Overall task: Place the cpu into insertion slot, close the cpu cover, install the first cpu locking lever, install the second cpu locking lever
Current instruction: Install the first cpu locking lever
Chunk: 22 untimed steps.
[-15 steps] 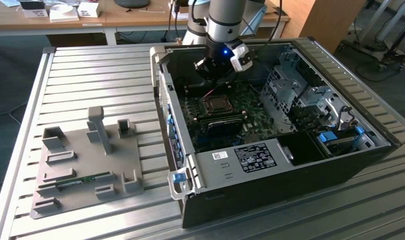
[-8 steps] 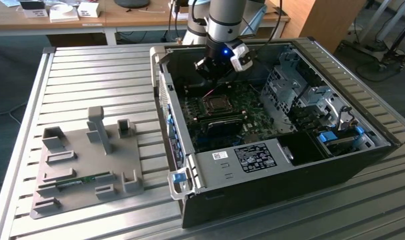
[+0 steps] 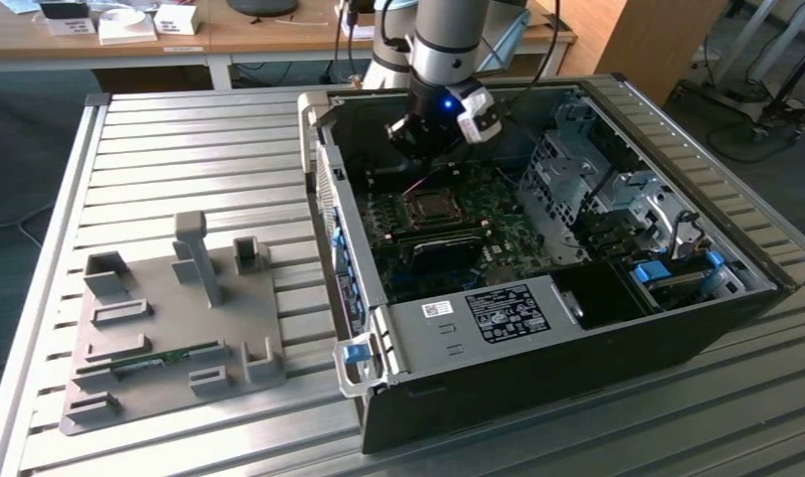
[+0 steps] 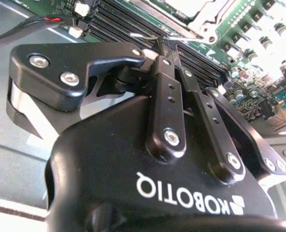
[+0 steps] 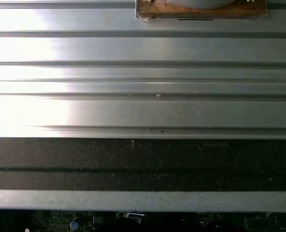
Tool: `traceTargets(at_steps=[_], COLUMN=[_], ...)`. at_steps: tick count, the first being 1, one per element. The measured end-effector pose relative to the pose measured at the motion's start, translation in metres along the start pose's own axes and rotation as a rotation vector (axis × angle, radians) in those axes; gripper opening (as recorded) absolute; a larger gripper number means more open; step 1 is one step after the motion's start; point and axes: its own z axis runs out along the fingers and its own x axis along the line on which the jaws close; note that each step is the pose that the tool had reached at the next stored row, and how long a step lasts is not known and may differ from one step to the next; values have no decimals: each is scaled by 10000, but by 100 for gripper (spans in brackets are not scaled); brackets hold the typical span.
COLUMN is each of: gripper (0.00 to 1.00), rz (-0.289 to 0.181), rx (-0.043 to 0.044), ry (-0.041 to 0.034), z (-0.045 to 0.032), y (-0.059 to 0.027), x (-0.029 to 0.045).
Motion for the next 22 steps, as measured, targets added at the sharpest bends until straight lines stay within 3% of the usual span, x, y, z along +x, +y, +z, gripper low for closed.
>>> traceTargets(at_steps=[22], gripper=[11], rz=[0], rx=[-3], ry=[0], z=[44], y=[-5], x=[-26])
